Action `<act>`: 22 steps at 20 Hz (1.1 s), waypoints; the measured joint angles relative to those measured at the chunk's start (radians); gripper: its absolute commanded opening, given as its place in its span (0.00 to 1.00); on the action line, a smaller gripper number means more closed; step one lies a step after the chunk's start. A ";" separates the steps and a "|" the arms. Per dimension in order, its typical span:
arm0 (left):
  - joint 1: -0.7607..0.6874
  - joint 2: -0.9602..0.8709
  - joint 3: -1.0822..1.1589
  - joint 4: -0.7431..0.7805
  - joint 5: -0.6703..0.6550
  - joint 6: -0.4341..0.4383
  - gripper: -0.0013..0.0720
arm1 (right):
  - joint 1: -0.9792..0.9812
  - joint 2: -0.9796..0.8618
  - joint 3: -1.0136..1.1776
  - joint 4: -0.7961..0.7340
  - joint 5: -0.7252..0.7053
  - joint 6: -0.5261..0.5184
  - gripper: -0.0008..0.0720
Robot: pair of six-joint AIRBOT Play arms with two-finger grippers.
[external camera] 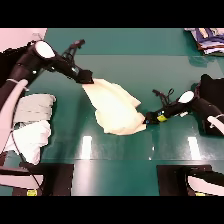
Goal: Fold the shirts.
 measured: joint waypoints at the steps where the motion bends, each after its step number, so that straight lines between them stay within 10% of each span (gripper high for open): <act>1: 0.000 0.048 0.017 0.041 0.008 -0.010 0.06 | -0.016 0.031 0.040 -0.016 0.005 0.000 0.04; 12: 0.001 0.549 0.261 0.072 0.019 -0.079 0.06 | -0.238 0.445 0.608 -0.061 0.048 0.006 0.04; 22: -0.032 0.358 0.073 0.021 -0.236 -0.099 0.06 | -0.319 0.358 0.573 -0.071 0.264 0.100 0.04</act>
